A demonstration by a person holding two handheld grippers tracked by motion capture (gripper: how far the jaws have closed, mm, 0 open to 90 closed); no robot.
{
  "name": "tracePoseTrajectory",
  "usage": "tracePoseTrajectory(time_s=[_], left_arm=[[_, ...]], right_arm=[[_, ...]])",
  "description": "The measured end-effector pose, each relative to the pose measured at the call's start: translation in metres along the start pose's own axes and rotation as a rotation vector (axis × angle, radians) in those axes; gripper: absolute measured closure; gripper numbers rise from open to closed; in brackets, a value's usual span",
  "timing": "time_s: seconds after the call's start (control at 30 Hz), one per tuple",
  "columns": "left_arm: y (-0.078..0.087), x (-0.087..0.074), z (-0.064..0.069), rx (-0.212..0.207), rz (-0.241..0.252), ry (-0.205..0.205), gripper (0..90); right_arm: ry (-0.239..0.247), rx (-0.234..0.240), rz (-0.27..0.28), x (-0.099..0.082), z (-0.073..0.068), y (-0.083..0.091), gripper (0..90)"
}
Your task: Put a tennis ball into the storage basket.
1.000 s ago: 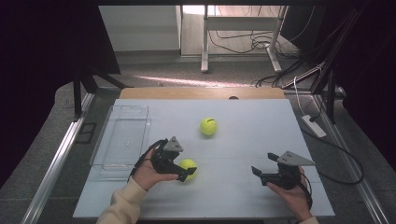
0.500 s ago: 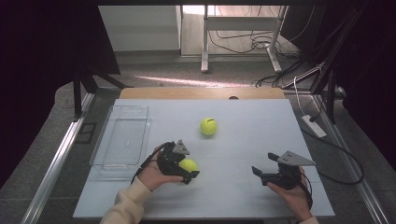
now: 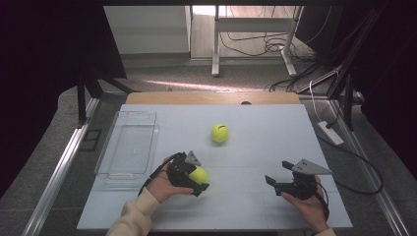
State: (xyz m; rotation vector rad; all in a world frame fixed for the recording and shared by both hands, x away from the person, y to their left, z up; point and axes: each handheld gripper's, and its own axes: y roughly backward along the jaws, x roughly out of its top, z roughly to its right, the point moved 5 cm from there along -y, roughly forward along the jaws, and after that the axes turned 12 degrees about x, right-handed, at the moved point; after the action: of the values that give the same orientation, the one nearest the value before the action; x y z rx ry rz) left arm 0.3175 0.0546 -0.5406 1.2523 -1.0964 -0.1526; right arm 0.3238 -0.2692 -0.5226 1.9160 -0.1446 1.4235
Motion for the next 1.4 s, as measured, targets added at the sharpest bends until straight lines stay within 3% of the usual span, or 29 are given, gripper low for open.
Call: tracePoseTrajectory(time_s=[0.1, 0.13, 0.17, 0.23, 0.57, 1.4], left_arm=[[-0.001, -0.002, 0.002, 0.000, -0.007, -0.019, 16.1], [-0.001, -0.002, 0.002, 0.018, -0.003, -0.029, 18.7], [0.000, -0.002, 0.001, 0.034, 0.003, -0.026, 22.8], [0.001, -0.002, 0.000, 0.026, -0.002, -0.017, 26.1], [0.003, -0.002, 0.000, 0.024, -0.003, -0.020, 27.4], [0.032, 0.003, -0.016, 0.077, 0.144, 0.036, 27.4]], right_arm=[[0.000, 0.000, 0.002, 0.000, 0.000, 0.000, 12.7], [0.000, 0.000, 0.001, 0.000, 0.000, 0.000, 12.8], [0.001, 0.000, 0.001, 0.000, 0.000, 0.000, 12.8], [0.000, -0.001, 0.001, 0.000, 0.000, 0.000, 12.8], [0.001, -0.001, 0.006, 0.000, 0.000, 0.000, 12.9], [0.000, -0.004, 0.009, 0.001, 0.000, 0.001, 13.0]])
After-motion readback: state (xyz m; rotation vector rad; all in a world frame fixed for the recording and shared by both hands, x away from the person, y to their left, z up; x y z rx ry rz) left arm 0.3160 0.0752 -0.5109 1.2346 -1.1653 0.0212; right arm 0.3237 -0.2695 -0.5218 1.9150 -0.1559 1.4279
